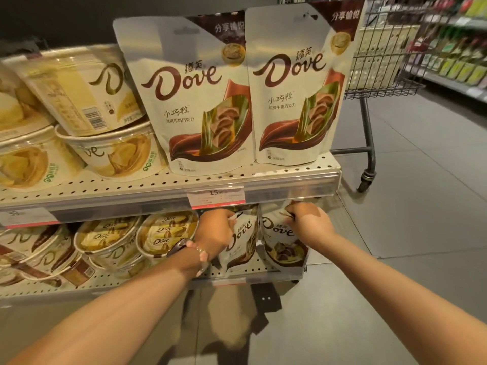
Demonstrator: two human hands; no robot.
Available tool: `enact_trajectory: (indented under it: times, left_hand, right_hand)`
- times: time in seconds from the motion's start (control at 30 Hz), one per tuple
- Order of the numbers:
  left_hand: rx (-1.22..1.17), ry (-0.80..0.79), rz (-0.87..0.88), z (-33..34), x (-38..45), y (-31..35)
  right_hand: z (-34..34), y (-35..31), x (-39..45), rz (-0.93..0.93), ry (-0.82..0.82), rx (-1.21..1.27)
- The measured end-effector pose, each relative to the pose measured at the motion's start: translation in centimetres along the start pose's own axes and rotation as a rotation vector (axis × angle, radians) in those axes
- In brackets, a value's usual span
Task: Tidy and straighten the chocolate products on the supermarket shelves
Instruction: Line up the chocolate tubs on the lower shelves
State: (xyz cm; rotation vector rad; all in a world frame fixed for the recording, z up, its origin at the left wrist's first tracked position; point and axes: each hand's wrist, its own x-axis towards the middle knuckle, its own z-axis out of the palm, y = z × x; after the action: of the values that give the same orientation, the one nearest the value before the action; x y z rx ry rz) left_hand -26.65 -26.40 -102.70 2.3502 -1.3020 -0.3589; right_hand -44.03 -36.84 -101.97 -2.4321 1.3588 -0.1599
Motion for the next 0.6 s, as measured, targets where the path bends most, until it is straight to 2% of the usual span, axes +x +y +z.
enact_trajectory:
  times: [0.13,0.27,0.43,0.6]
  left_hand:
    - [0.019,-0.005,0.007,-0.7,0.3,-0.5]
    - [-0.011,0.032,0.012,-0.8,0.4,-1.0]
    - [-0.131,-0.076,0.129,-0.8,0.3,-1.6]
    - [-0.106,-0.042,0.156,-0.6,0.3,-2.2]
  right_hand:
    - [-0.3,0.5,0.8,-0.006,0.044,-0.061]
    - [0.0,1.2,1.5,0.010,0.081,-0.015]
    - [0.1,2.2,1.8,-0.074,0.105,0.000]
    - [0.1,2.4,1.7,-0.110,0.155,0.007]
